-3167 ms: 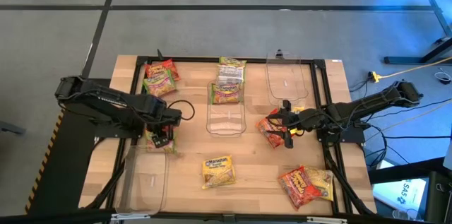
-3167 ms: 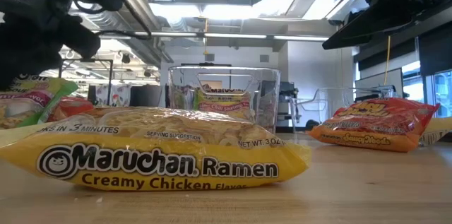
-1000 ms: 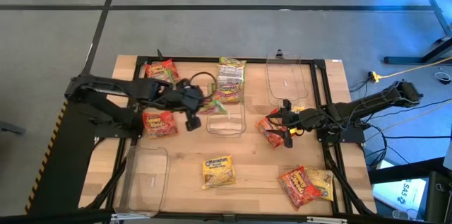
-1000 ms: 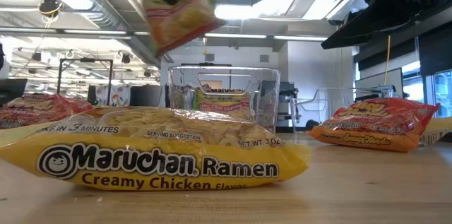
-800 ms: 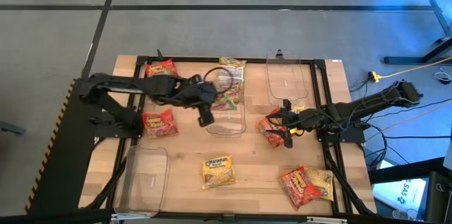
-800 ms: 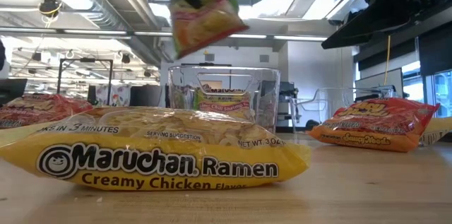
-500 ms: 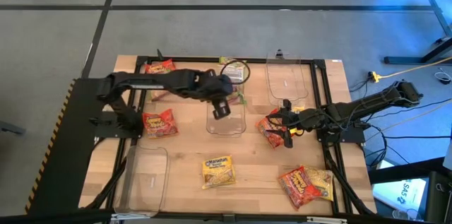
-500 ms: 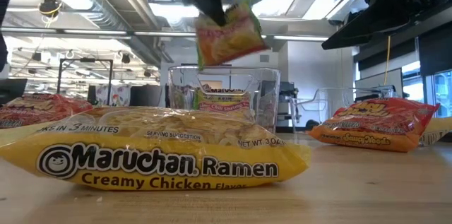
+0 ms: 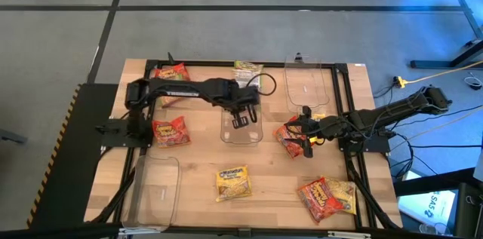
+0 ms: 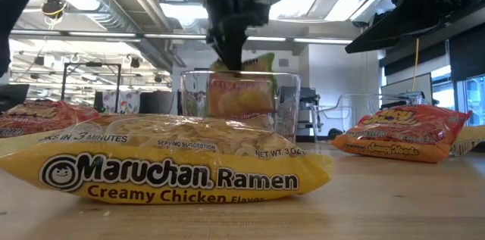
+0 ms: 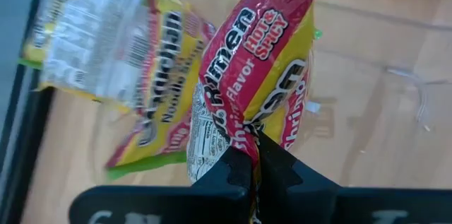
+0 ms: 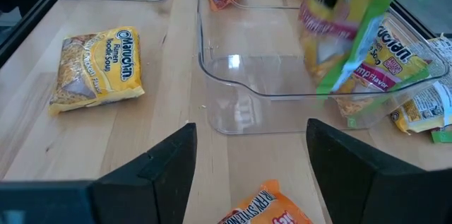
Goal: Sort Maruchan noodles
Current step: Put the bottom green noodle pack into the middle transparent bin
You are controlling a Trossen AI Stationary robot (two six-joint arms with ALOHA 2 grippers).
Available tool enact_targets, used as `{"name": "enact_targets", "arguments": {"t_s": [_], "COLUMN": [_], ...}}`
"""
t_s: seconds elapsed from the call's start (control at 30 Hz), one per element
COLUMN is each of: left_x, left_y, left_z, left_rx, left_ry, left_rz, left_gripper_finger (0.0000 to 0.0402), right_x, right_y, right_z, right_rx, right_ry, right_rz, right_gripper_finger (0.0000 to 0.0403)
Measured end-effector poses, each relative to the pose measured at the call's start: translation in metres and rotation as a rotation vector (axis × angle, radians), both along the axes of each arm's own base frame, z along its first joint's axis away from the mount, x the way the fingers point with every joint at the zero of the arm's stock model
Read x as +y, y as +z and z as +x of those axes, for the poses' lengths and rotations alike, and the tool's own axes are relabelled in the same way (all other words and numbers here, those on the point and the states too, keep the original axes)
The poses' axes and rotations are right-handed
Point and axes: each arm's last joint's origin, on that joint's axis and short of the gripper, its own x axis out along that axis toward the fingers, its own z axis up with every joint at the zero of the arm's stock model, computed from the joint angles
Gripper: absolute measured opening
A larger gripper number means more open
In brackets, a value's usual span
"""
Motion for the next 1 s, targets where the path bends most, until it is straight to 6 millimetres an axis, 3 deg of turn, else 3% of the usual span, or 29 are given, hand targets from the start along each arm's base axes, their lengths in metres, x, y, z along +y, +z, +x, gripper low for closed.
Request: {"name": "enact_targets", "arguments": {"t_s": [0.33, 0.53, 0.83, 1.0], "left_x": [0.003, 0.003, 0.003, 0.002], "left_y": [-0.045, -0.046, -0.046, -0.036], "left_z": [0.017, 0.018, 0.018, 0.014], "left_rx": [0.104, 0.102, 0.108, 0.078], "left_ry": [0.004, 0.000, -0.015, 0.007], "left_rz": [-0.019, -0.019, -0.008, -0.011], "left_gripper_finger": [0.0000, 0.0011, 0.0102, 0.0129], "right_x": [0.000, 0.000, 0.000, 0.000], "right_y": [0.000, 0.000, 0.000, 0.000], "right_z": [0.000, 0.000, 0.000, 0.000], "right_rx": [0.000, 0.001, 0.002, 0.002], "right_ry": [0.001, 0.010, 0.012, 0.012], "right_rz": [0.001, 0.007, 0.008, 0.008], "right_gripper_finger": [0.0237, 0.0237, 0.0237, 0.0237]}}
